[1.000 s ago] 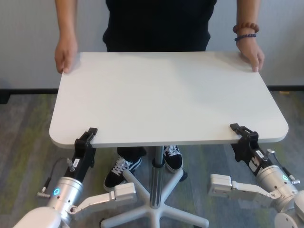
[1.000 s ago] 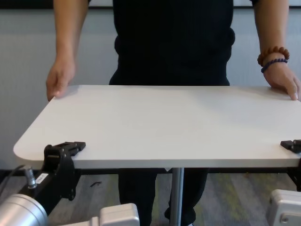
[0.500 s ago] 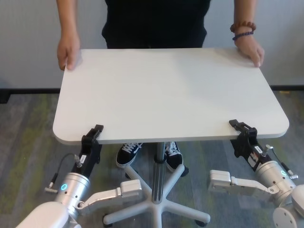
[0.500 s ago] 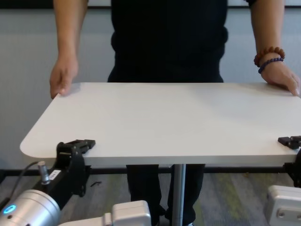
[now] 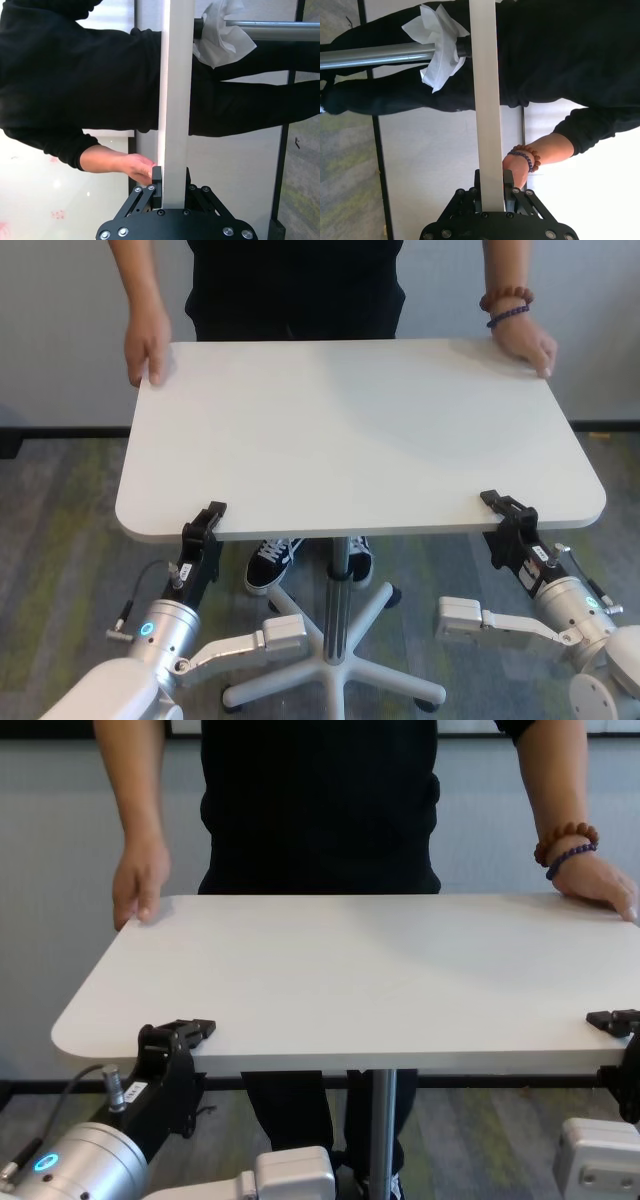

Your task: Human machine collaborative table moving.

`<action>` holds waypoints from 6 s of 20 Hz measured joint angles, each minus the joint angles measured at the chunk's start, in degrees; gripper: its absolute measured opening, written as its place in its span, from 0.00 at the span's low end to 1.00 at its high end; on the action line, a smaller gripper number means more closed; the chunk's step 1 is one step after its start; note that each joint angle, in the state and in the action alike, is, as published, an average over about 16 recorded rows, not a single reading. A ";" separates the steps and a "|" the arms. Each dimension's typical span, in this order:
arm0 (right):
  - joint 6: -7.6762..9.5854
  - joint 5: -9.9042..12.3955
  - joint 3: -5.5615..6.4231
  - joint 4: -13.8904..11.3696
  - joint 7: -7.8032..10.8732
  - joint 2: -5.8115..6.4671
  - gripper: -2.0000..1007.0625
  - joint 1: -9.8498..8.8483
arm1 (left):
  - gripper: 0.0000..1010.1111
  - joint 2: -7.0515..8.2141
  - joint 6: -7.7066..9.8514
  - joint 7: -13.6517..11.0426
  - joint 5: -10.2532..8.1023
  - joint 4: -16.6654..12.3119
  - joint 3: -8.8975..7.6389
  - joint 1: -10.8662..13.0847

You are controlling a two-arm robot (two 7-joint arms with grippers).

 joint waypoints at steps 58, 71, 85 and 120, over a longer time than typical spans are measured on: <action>-1.86 0.48 -3.69 14.32 -5.41 -3.03 0.20 7.37 | 0.22 -2.92 2.13 2.74 0.63 10.32 2.54 -5.47; -1.86 0.40 -3.72 14.23 -5.37 -2.98 0.20 7.33 | 0.22 -2.87 1.99 2.74 0.57 10.19 2.50 -5.46; -1.88 0.33 -3.74 14.18 -5.35 -2.94 0.42 7.30 | 0.35 -2.87 1.90 2.81 0.56 10.06 2.46 -5.43; -12.04 28.36 8.60 -22.24 9.30 6.45 0.99 -16.58 | 0.99 6.27 -9.40 -9.14 -26.14 -28.40 -11.87 21.13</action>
